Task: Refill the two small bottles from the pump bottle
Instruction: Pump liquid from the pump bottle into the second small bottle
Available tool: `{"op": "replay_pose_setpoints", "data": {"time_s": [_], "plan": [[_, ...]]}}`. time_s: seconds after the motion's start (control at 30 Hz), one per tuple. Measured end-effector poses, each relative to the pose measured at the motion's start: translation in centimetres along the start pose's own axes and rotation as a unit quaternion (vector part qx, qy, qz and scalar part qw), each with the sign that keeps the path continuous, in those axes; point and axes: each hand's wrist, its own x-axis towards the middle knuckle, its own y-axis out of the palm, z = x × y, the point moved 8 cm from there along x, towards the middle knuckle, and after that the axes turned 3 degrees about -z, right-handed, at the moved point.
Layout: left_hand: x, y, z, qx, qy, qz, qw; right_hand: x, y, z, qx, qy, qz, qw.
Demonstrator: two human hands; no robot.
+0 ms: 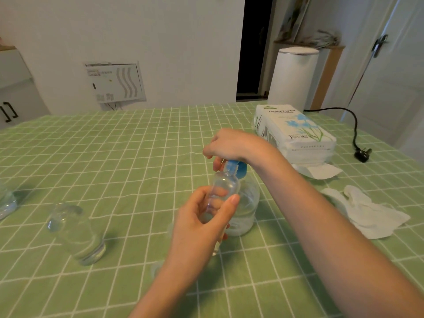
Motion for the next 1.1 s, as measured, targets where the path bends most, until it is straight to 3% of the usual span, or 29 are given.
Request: {"op": "replay_pose_setpoints", "data": {"time_s": [0.27,0.67,1.1], "plan": [[0.2,0.3,-0.4,-0.003,0.009,0.005,1.000,0.3,-1.6,0.7,0.010,-0.023,-0.037,0.999],[-0.1,0.1,-0.2,-0.006,0.004,0.015,1.000,-0.2,-0.3,0.2,-0.015,-0.006,-0.007,1.000],[0.1,0.2,-0.5,-0.009,0.008,0.005,1.000,0.1,-1.5,0.9,-0.021,-0.022,-0.041,0.999]]}}
